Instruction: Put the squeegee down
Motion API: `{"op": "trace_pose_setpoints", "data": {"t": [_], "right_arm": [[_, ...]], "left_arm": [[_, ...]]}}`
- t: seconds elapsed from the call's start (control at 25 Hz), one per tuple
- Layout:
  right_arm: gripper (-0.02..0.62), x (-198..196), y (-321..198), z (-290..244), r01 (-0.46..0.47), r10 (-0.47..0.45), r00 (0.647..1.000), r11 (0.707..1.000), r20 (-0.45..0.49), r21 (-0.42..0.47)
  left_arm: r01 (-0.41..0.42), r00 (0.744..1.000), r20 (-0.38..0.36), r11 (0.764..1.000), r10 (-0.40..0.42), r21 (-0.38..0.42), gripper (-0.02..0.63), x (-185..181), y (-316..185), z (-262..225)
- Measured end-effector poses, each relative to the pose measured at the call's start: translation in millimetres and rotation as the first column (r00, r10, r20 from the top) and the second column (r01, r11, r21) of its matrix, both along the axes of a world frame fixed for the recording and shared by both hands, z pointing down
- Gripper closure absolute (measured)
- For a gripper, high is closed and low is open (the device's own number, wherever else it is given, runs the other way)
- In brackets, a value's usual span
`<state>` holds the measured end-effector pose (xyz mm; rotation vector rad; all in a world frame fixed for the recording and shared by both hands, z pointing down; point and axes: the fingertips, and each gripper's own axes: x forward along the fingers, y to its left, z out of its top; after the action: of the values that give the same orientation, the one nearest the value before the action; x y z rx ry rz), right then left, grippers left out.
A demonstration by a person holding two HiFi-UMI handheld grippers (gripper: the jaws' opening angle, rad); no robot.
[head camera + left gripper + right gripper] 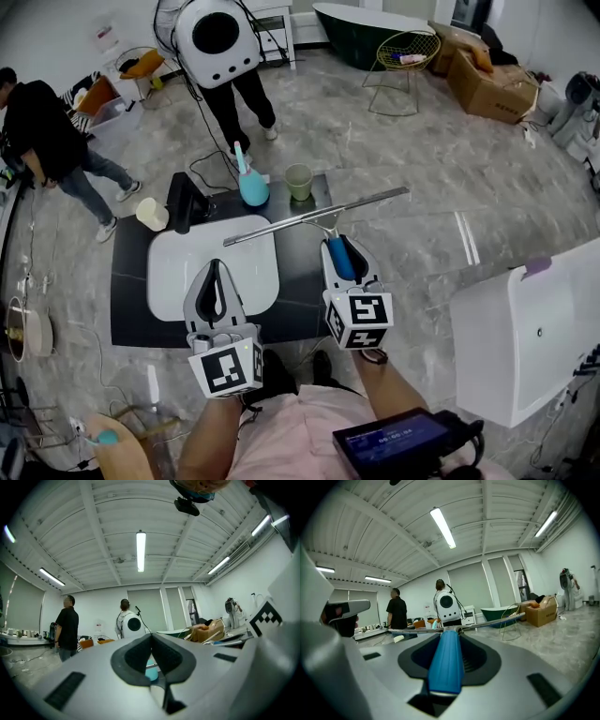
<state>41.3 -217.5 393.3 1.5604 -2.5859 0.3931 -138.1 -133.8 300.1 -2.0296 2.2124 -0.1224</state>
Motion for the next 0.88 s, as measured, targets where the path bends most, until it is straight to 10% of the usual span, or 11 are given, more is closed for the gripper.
{"op": "trace_pose_setpoints", "data": {"t": [0.88], "right_arm": [[0.463,-43.0,-30.7,54.8,-0.056,0.048,0.996,0.994,-0.077,-0.094]], "left_arm": [[-0.033,0.999,-0.035,0.997,0.03,-0.066,0.597,-54.8,-39.0,33.3]]}}
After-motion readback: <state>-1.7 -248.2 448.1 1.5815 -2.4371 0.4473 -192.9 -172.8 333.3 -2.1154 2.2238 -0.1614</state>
